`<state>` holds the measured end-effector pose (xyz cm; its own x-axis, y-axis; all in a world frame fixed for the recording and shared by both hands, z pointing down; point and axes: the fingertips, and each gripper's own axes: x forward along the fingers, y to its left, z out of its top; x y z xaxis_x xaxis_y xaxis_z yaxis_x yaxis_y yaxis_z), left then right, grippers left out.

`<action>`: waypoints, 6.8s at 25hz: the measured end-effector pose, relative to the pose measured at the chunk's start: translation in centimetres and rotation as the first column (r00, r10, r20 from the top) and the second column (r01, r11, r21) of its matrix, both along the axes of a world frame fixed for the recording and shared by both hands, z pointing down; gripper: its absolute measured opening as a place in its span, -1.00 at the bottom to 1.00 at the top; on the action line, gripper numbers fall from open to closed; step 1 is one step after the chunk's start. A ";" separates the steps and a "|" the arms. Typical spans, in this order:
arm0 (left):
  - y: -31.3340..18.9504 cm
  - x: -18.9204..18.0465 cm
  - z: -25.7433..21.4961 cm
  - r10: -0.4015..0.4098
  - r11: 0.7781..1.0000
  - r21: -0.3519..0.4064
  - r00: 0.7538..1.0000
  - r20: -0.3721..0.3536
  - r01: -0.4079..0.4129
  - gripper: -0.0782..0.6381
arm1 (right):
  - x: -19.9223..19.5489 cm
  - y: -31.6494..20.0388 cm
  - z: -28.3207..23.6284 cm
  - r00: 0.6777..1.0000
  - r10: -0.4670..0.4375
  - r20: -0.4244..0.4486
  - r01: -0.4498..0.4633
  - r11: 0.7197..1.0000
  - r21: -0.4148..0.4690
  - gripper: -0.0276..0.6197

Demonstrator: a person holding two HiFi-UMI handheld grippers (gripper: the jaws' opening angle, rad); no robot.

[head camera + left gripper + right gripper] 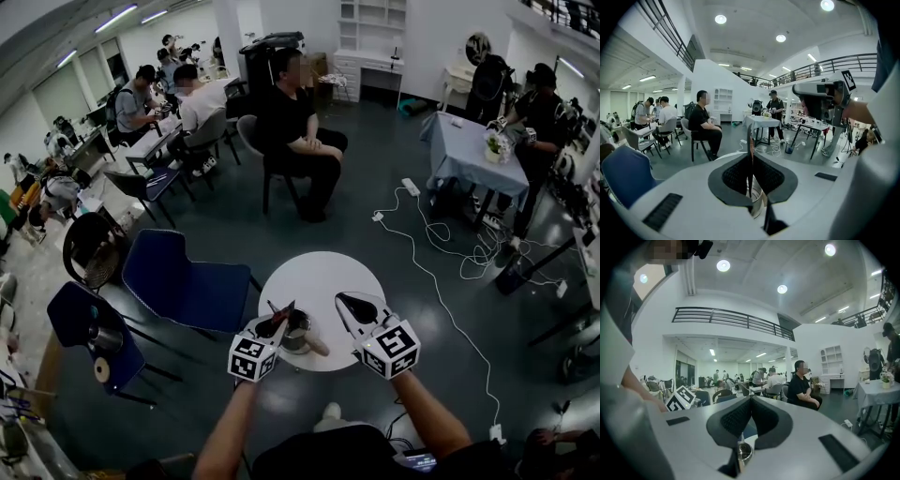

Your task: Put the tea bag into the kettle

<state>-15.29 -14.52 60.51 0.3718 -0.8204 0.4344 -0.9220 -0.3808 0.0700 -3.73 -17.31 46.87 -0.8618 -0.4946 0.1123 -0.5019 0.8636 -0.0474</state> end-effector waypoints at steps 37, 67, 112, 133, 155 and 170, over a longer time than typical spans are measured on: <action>-6.0 0.0 10.7 0.242 0.913 -0.379 0.948 0.204 -0.152 -0.67 | 2.1 -8.4 2.2 0.996 0.081 -0.033 -0.083 0.994 -0.065 -0.86; -6.1 0.6 16.1 0.561 0.771 -0.509 0.786 0.260 -0.382 -0.67 | 0.4 -9.7 2.2 0.978 0.198 -0.073 -0.201 0.978 -0.048 -0.86; -5.6 0.0 8.4 0.347 0.910 -0.301 0.922 0.174 -0.286 -0.70 | -0.5 -7.8 2.0 0.990 0.127 -0.058 -0.130 0.990 -0.050 -0.86; -4.2 2.3 -5.6 0.081 0.989 0.126 0.997 -0.009 -0.079 -0.74 | 1.2 -4.3 1.8 0.998 0.005 -0.061 -0.007 1.000 -0.031 -0.86; 0.5 1.4 -9.4 -0.112 0.966 0.217 0.984 -0.137 0.141 -0.74 | -0.8 -3.2 2.8 0.985 -0.171 -0.036 0.169 0.984 -0.051 -0.86; 5.0 -3.6 -11.2 -0.134 0.951 0.253 0.975 -0.176 0.176 -0.74 | -6.5 1.1 1.2 0.980 -0.197 -0.019 0.196 0.980 -0.038 -0.86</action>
